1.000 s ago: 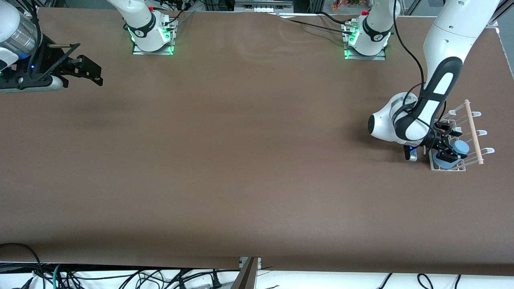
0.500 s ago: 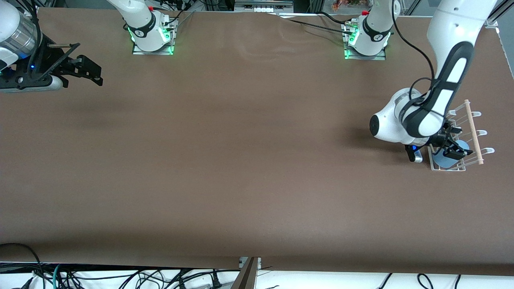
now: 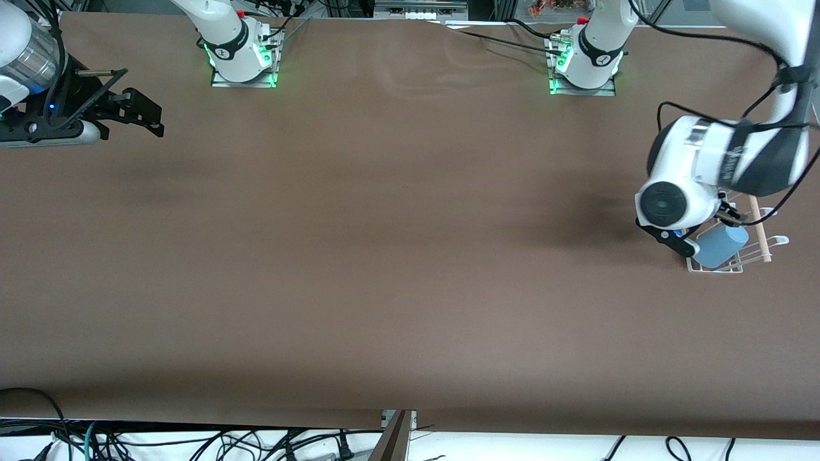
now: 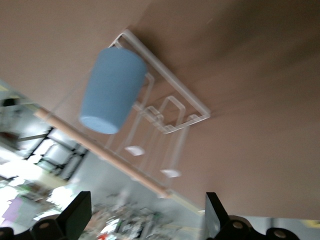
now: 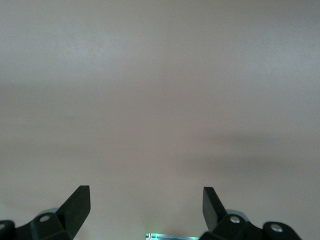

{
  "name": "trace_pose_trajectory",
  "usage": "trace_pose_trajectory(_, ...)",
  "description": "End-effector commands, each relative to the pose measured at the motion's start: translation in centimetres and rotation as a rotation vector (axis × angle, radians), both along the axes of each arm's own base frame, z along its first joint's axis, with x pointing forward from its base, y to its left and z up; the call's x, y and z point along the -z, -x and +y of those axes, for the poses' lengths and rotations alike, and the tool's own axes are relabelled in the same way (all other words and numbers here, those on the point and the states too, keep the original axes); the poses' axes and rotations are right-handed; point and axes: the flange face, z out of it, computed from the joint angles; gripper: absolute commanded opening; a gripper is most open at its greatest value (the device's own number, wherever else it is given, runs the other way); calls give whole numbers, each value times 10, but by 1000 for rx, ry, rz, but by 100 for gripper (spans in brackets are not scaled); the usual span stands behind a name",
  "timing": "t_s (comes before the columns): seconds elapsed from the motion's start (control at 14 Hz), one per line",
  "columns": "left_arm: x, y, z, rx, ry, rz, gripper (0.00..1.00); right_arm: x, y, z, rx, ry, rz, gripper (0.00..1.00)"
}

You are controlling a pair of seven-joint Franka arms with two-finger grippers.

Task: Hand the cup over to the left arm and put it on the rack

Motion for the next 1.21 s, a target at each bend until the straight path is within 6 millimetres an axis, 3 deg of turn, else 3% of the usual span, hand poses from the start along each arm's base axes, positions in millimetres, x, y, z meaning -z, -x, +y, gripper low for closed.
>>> trace_pose_trajectory(0.0,-55,-10,-18,-229,169,-67,100,-6,-2,3,2,-7,-3,99)
trace_pose_trajectory(0.14,-96,-9,-41,-404,294,-159,100,-6,-2,3,0,-7,-3,99)
trace_pose_trajectory(0.36,-160,-13,-67,-403,403,-282,100,-6,-2,2,2,-4,-4,99)
trace_pose_trajectory(0.43,-185,-11,-71,-382,437,-336,100,-5,-3,1,3,-4,-2,99)
trace_pose_trajectory(0.64,-226,-1,-63,-413,525,-457,100,-5,-2,3,0,-2,-2,99)
trace_pose_trajectory(0.79,-231,4,-35,-482,562,-521,100,-6,-2,2,2,-2,-4,99)
trace_pose_trajectory(0.93,-225,22,-44,-516,551,-518,100,-6,-2,2,2,-2,-4,99)
trace_pose_trajectory(1.14,-197,30,-45,-529,540,-567,100,-6,-2,3,0,-2,-4,99)
